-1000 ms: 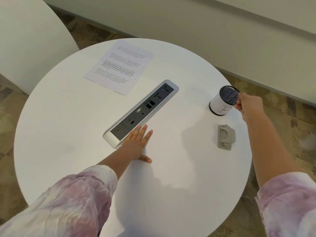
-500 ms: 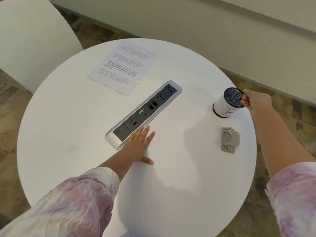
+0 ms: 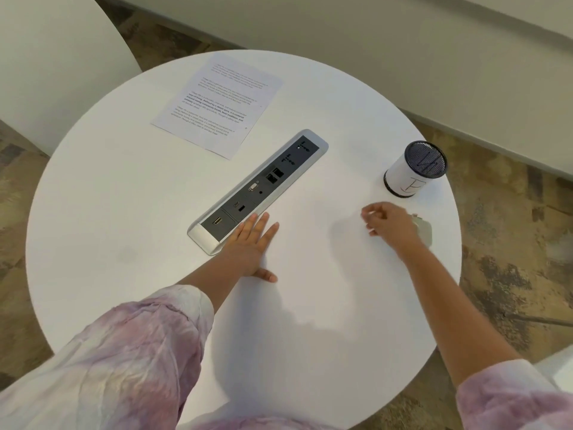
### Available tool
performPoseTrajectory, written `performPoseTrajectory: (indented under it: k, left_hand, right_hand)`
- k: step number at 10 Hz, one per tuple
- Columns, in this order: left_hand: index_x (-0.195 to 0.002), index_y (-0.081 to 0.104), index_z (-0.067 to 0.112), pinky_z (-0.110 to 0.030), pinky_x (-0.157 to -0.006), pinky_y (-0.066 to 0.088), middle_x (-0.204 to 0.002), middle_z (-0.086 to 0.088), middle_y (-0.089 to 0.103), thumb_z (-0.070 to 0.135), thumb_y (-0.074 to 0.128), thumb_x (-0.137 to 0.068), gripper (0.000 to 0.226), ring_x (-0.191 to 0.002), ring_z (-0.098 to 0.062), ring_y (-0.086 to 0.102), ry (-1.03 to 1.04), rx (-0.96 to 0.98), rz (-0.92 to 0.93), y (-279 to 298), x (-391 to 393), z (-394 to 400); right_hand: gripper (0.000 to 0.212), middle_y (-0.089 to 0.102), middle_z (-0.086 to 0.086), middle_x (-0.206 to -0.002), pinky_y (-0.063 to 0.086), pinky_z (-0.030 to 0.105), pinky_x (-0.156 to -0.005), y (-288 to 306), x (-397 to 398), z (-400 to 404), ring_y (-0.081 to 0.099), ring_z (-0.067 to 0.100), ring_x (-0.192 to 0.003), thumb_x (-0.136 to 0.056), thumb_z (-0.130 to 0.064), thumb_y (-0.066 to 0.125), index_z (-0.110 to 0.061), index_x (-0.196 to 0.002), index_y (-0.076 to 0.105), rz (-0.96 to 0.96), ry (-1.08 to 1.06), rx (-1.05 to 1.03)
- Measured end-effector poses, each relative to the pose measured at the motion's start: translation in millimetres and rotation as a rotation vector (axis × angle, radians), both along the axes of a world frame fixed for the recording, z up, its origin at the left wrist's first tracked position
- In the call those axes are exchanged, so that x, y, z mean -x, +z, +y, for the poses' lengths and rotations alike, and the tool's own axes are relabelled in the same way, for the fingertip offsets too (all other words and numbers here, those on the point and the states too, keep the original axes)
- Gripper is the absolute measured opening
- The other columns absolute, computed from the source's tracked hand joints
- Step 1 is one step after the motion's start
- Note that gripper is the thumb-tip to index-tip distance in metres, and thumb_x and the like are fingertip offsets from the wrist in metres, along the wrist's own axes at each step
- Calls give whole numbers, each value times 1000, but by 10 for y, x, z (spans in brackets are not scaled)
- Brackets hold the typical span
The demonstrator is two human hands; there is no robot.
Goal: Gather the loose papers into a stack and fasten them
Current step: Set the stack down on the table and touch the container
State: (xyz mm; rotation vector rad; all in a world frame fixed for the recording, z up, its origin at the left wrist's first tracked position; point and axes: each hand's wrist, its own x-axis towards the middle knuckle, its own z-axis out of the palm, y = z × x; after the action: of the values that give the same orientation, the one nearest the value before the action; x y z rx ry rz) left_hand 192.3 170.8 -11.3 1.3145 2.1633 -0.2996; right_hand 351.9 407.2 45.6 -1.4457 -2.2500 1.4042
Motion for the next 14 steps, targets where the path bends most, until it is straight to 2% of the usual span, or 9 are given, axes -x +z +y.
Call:
performPoseTrajectory:
  k: [1,2,4,7,10,11,12,13,14]
  left_hand:
    - [-143,-25,25,-40,-116,-11,-152,-4,-32,78,52,-66,121,-140,-26,-29,-4,1,3,3,-1,-7]
    - [-143,-24,25,-40,-116,-11,-152,-4,-33,76,53,-67,121,-140,-26,-29,-1,-6,-1,9,2,-11]
    - [-143,-24,25,-40,-116,-10,-152,-4,-33,76,54,-67,120,-140,-25,-30,1,-8,-15,10,5,-10]
    - [-143,-25,25,-40,-116,-10,-152,-4,-34,77,53,-67,120,-140,-25,-30,-2,-6,-9,11,2,-6]
    - [-143,-25,25,-40,-116,-11,-152,-3,-34,77,52,-67,120,-140,-25,-31,-1,-2,-1,5,-3,-8]
    - [-143,-25,25,-40,-115,-12,-152,-4,-34,77,52,-67,120,-140,-25,-30,-2,-6,3,1,-2,-8]
    - [-143,-24,25,-40,-115,-11,-152,-4,-33,77,51,-67,120,-140,-25,-30,-1,-9,3,6,-3,-11]
    - [-143,-25,25,-40,-115,-11,-152,-4,-33,77,51,-67,120,-140,-25,-30,-3,-8,3,9,-3,-9]
    - [-143,-26,25,-39,-115,-12,-151,-3,-34,77,51,-67,120,-139,-25,-31,-4,-3,1,4,-1,-12]
  right_hand:
    - [11,60,2,-71,51,30,-68,-232,-107,-215,57,18,-65,-83,-18,64,-10,-91,66,-153,78,-78]
    - [13,61,-1,-72,44,22,-59,-348,-156,-345,56,13,-66,-82,-20,65,-10,-90,66,-174,58,-95]
    - [13,69,9,-95,49,29,-75,-372,-139,-456,63,21,-86,-83,-13,61,-7,-92,68,-225,91,-204]
    - [16,63,11,-99,42,28,-68,-321,-80,-562,61,25,-85,-87,-12,52,-5,-91,66,-401,259,-413]
    - [16,58,15,-98,41,31,-66,-253,-25,-573,59,31,-83,-88,-7,47,-1,-90,62,-475,371,-482]
    - [14,57,12,-87,39,27,-63,-267,-31,-500,56,26,-76,-84,-8,49,-3,-81,62,-433,324,-377]
    - [17,54,6,-70,36,25,-60,-273,-60,-386,46,18,-64,-83,-11,54,-1,-72,64,-278,129,-149]
    - [20,55,-1,-64,39,24,-60,-187,-71,-255,44,12,-54,-86,-18,61,0,-90,70,-137,-48,-12]
    - [20,49,-3,-59,39,18,-52,48,1,-58,40,11,-51,-86,-21,62,-4,-95,68,-32,-124,-3]
